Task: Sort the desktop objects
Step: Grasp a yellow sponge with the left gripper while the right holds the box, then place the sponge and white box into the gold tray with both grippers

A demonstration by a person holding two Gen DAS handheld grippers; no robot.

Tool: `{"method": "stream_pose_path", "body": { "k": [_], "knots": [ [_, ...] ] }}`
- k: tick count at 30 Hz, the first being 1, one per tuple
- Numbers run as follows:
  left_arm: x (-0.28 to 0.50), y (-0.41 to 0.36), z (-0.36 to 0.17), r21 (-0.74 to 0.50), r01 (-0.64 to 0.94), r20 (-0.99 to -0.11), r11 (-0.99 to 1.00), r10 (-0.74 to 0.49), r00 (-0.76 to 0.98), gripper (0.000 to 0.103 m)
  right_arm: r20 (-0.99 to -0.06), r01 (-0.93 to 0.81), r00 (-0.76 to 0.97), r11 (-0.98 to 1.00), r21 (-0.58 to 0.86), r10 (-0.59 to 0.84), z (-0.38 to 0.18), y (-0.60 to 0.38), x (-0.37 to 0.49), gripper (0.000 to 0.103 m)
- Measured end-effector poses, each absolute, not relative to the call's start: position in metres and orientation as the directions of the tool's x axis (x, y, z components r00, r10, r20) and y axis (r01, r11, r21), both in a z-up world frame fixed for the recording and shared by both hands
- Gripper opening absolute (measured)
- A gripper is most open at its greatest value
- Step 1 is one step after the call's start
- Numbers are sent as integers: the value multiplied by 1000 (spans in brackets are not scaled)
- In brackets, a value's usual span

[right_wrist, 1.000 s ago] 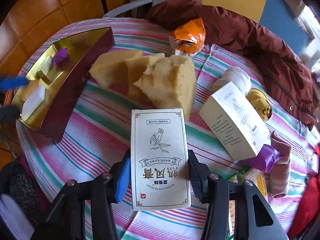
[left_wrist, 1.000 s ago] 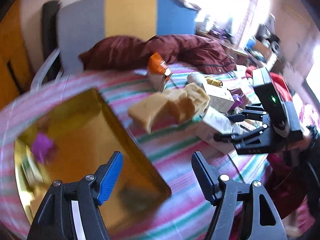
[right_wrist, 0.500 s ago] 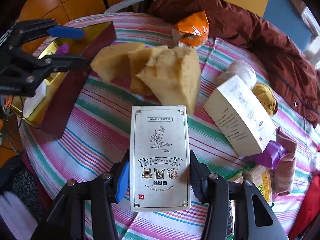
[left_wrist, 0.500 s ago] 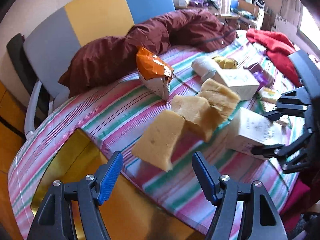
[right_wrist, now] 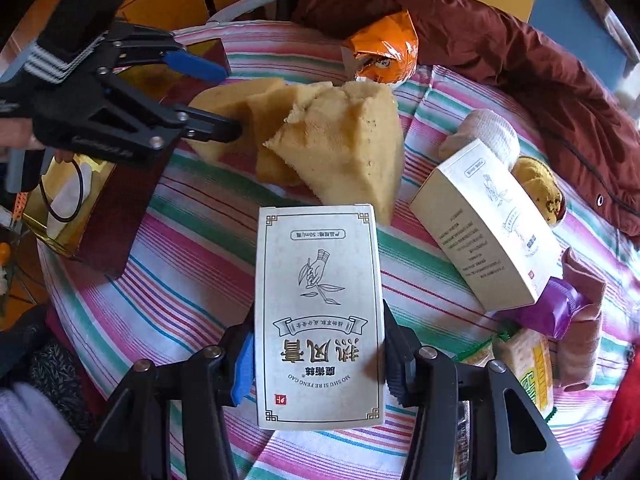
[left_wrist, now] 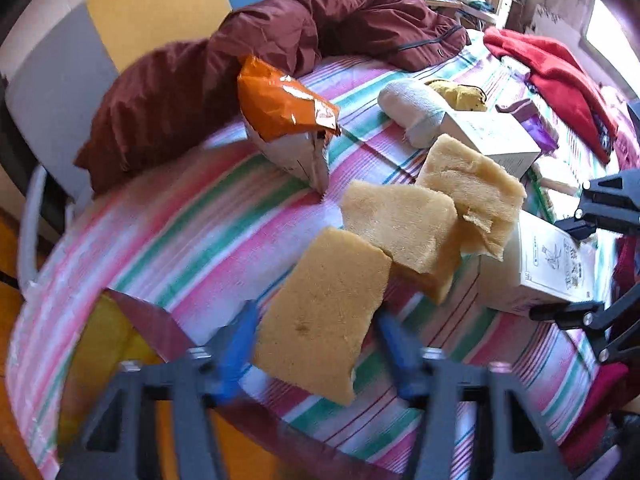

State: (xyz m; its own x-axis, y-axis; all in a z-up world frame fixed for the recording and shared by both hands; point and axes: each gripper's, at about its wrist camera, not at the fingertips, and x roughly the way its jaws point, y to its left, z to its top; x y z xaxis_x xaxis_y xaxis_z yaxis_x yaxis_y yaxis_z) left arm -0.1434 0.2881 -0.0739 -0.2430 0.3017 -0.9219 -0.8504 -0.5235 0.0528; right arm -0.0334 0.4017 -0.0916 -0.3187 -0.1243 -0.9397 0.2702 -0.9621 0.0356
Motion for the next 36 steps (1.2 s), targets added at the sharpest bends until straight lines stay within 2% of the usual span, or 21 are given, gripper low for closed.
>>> {"method": "stream_pose_path", "body": {
  "k": [3,10,18,24,31,36],
  "knots": [
    [-140,283,-72,37,-839,-916,-542,317,-246,49,-938,280,-329,-960,14,-109,-91,400,-33,51],
    [-114,260,-41,-49,-809,-875,-586,416,-248,49,-926,346,-345,-938,25,-152,-82,391,-26,51],
    [-85,204,24,-92,-722,-782,-686,498,-374,49,-858,387,-426,-915,115,-288,-52,392,-11,52],
    [-73,114,64,-119,-543,-739,-831,440,-511,49,-830,400,-455,-907,131,-321,-37,380,-4,52],
    [-90,10,45,-202,-284,-762,-937,332,-555,49,-785,386,-449,-885,261,-427,-21,358,-2,52],
    [-102,-18,9,-255,-214,-796,-943,330,-508,50,-760,401,-445,-864,304,-473,-6,318,-11,52]
  ]
}}
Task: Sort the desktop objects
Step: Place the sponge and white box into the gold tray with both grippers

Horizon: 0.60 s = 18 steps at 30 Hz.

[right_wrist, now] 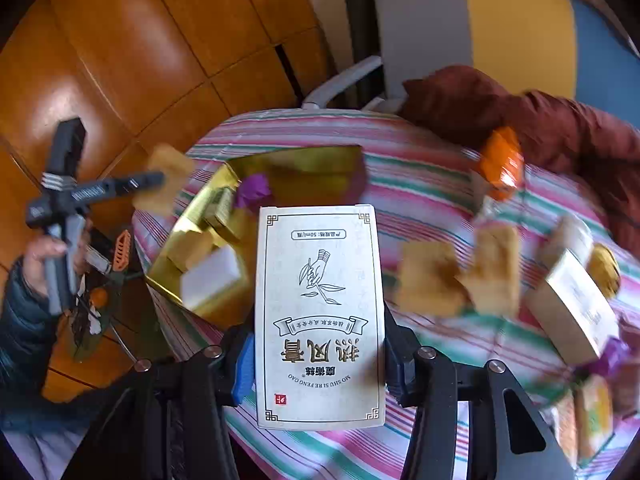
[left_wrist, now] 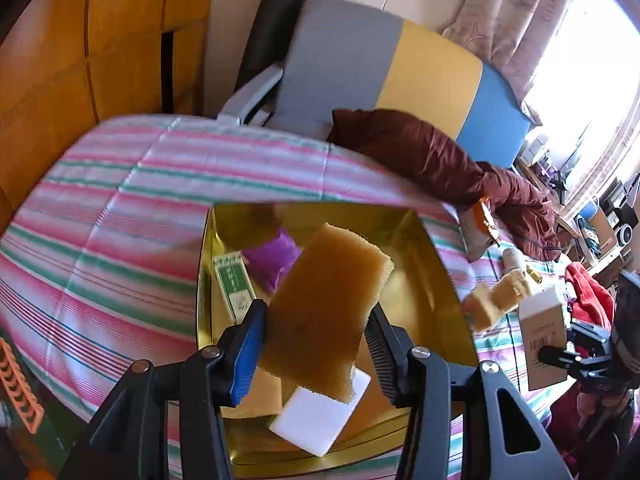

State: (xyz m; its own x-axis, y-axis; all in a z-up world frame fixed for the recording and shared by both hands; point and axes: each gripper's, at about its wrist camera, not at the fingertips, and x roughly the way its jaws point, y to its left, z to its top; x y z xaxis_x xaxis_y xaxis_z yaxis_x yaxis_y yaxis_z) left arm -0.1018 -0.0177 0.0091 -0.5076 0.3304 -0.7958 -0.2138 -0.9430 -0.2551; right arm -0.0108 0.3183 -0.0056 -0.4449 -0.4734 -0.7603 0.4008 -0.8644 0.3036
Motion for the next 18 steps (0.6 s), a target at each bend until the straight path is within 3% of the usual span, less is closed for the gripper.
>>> {"method": "stream_pose_path", "body": {
  "k": [3,7,12,18],
  "knots": [
    [-113,-19,-9,-269,-193,-809,-944,330,-487,50,-778,421,-428,-863,278,-459,-1,280,-25,52],
    [-119,-22,-19,-290,-147,-804,-946,324,-498,60,-781,392,-434,-875,285,-449,6,231,-60,54],
    [-110,-37,-24,-273,-114,-803,-955,292,-519,67,-715,356,-453,-843,402,-532,15,204,-87,82],
    [-86,-60,-31,-297,-67,-797,-952,286,-531,67,-744,372,-411,-842,390,-526,-1,192,-72,82]
  ]
}}
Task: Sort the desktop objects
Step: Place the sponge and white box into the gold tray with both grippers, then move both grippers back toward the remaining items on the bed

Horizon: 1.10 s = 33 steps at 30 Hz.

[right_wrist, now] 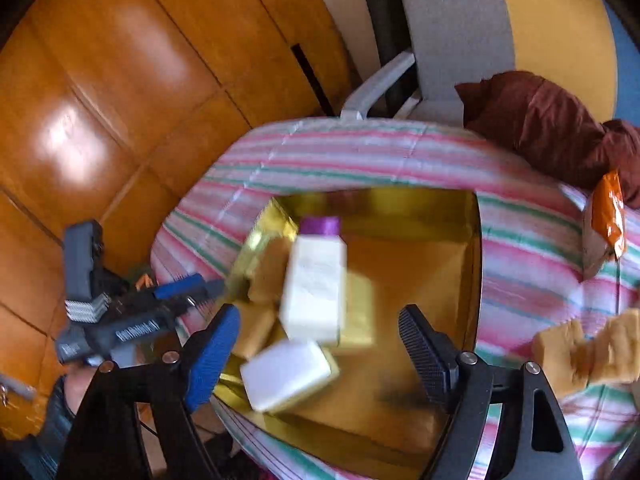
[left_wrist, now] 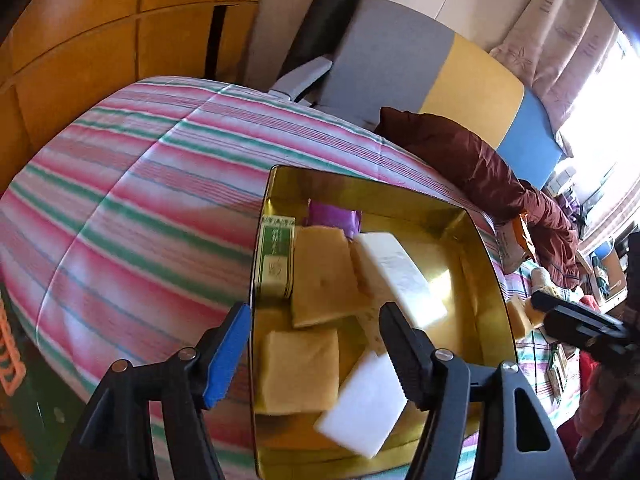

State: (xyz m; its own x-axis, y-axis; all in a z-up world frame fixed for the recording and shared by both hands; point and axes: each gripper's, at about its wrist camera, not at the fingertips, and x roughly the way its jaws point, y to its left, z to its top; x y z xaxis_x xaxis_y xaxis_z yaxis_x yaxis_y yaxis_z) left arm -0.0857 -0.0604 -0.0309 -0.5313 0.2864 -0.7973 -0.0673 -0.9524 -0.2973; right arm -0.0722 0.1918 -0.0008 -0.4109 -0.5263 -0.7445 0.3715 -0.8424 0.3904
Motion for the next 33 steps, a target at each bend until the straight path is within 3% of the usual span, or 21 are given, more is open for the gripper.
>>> {"method": "stream_pose_path", "body": {
  "k": [10,13,17,23,33],
  "knots": [
    [-39,-36,-11,-223,-128,-755,-966,254,-605,71,-782,395,-468,-889,232,-412,-23,198,-26,85],
    [-29,-26,-3,-195,-145,-741,-970,242,-627,71,-755,386,-559,-913,128,-342,-21,198,-6,89],
    [-18,-13,4,-161,-155,-729,-975,223,-648,71,-695,349,-663,-936,43,-279,-12,206,10,103],
    [-7,5,10,-92,-170,-731,-981,183,-658,71,-629,253,-766,-962,-108,-131,-4,229,24,103],
    [3,38,13,-42,-253,-730,-967,202,-653,71,-648,193,-757,-976,-102,-82,-8,267,26,103]
  ]
}}
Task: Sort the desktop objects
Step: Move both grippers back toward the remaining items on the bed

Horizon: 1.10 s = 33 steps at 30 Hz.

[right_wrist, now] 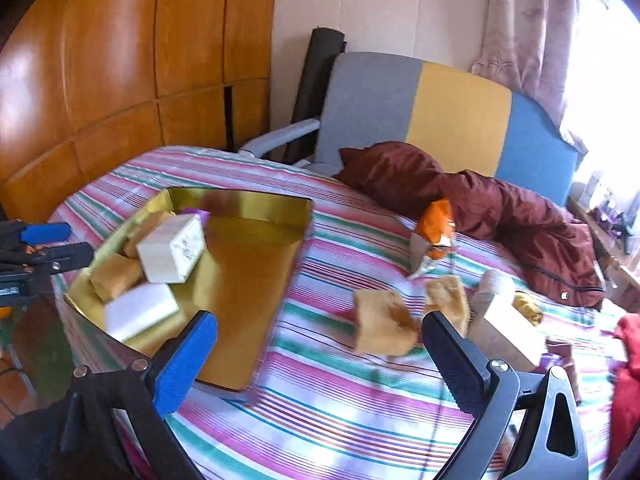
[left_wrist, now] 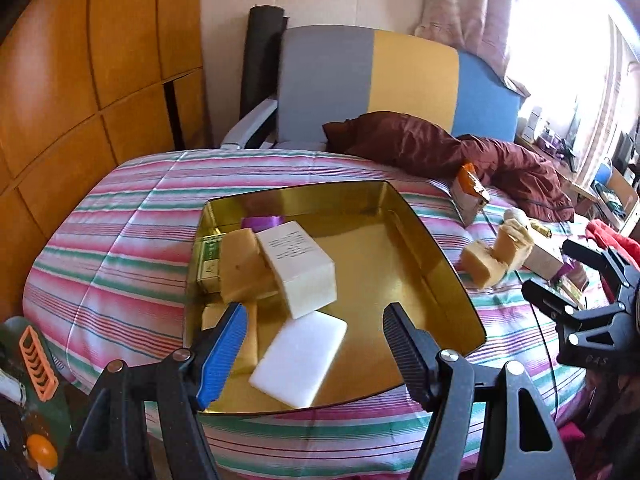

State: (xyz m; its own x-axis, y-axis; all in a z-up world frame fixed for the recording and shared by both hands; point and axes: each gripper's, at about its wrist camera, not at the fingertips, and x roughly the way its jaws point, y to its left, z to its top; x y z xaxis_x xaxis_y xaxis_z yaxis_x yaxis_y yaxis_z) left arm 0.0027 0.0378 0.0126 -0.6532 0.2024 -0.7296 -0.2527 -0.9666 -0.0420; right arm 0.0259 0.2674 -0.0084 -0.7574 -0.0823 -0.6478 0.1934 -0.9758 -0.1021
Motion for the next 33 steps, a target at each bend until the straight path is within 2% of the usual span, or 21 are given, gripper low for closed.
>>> {"method": "stream_pose_path", "body": {
  "k": [10,17,24,33],
  "knots": [
    [4,60,8,16,-295,-749,-955,184,-637,71,-662,153,-747,-984,-90,-55,-6,304,24,101],
    [4,69,3,44,-310,-764,-950,168,-624,71,-680,129,-732,-987,-95,-30,-2,334,8,92],
    [6,81,-2,49,-344,-774,-938,183,-607,71,-688,100,-726,-992,-74,-22,4,372,-15,92],
    [4,101,-13,17,-404,-803,-915,228,-551,71,-726,-31,-686,-995,93,-46,-21,435,-40,91]
  ]
}}
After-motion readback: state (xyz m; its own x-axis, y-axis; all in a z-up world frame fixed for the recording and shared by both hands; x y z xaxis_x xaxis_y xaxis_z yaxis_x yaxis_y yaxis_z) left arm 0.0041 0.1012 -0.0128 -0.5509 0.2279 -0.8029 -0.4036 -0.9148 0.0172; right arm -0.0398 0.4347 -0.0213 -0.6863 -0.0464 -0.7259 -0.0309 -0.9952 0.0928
